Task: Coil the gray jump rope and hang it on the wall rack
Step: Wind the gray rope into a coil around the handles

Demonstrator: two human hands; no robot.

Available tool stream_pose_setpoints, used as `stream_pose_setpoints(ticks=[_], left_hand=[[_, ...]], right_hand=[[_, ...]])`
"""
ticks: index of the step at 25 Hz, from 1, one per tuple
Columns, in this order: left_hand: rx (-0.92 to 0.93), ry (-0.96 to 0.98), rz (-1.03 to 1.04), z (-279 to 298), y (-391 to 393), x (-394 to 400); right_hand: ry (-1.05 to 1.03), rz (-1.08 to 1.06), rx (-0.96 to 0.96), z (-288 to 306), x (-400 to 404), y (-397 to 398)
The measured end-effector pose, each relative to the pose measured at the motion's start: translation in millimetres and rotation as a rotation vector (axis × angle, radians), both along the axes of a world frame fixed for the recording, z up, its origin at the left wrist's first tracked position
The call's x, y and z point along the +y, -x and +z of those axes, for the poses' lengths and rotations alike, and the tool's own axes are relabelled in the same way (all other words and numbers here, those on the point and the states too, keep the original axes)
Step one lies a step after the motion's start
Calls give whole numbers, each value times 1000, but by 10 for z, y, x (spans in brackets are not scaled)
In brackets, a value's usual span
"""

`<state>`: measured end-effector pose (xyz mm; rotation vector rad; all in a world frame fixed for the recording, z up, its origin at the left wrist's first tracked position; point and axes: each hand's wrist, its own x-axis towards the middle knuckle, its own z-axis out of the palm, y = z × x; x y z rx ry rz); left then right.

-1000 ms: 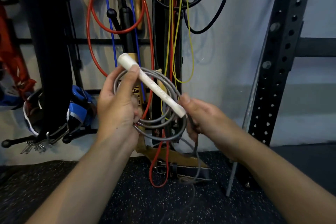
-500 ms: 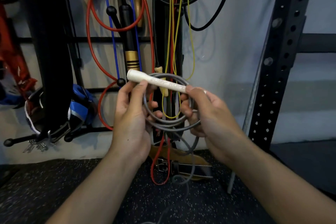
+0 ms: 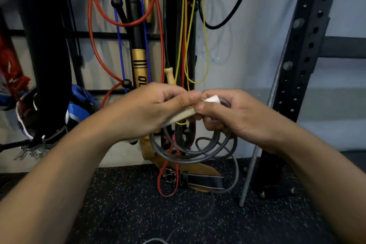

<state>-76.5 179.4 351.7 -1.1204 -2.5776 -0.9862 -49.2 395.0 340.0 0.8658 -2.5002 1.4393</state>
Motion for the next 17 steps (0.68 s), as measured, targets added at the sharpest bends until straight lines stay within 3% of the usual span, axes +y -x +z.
stream_pose_setpoints(ticks=[4,7,11,15,17], left_hand=[[-258,-111,-129,-41,40,67],[-241,-53,-141,-115,76,90],[-201,-154,-159,-158,43,37],[-314,-464,-172,-147,46,11],[-388,-603,-221,-140,31,26]], right_hand=[[-122,7,-2,73,82,-17],[-194,-7,21,74,109,-15],[-60,-19,31,79,172,41],[229,77,-105,22,346,166],[272,72,-107,-35,394,245]])
